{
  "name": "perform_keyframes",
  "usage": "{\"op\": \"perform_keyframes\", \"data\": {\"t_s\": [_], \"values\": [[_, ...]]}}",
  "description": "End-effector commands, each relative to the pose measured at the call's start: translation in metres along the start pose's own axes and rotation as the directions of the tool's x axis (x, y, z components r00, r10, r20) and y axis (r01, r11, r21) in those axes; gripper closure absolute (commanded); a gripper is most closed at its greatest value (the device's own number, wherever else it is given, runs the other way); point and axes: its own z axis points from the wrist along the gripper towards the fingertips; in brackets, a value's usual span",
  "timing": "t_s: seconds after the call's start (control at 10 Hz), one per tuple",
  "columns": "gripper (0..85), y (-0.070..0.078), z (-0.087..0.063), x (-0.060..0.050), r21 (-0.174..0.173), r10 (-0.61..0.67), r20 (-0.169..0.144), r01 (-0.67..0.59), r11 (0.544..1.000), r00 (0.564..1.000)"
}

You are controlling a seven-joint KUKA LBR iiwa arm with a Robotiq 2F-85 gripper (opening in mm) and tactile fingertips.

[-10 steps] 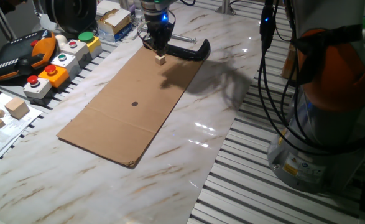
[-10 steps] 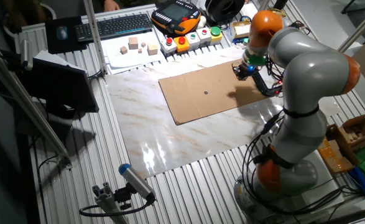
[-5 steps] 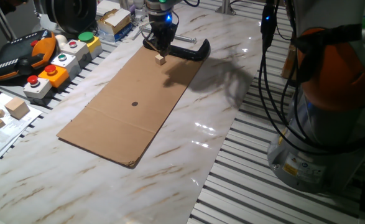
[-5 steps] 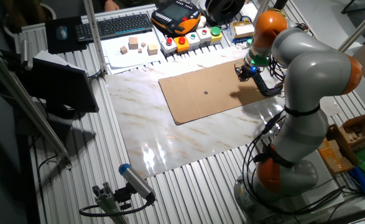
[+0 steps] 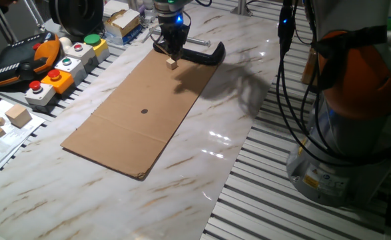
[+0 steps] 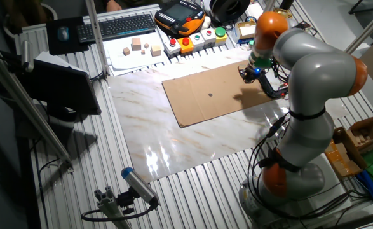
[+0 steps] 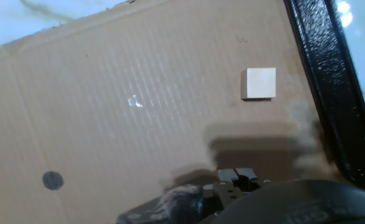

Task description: Hold a small block with the gripper and sweep it from left to right on the table

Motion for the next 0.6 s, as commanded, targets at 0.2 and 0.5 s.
{"op": "perform_keyframes", "data": {"t_s": [0.2,0.5], "values": [[84.3,0.0,0.0,0.0,-0.036,0.012,0.004,-0.012,0.999,1.0],[84.3,-0.024,0.016,-0.028,-0.053,-0.042,-0.008,0.042,0.998,0.999]]}}
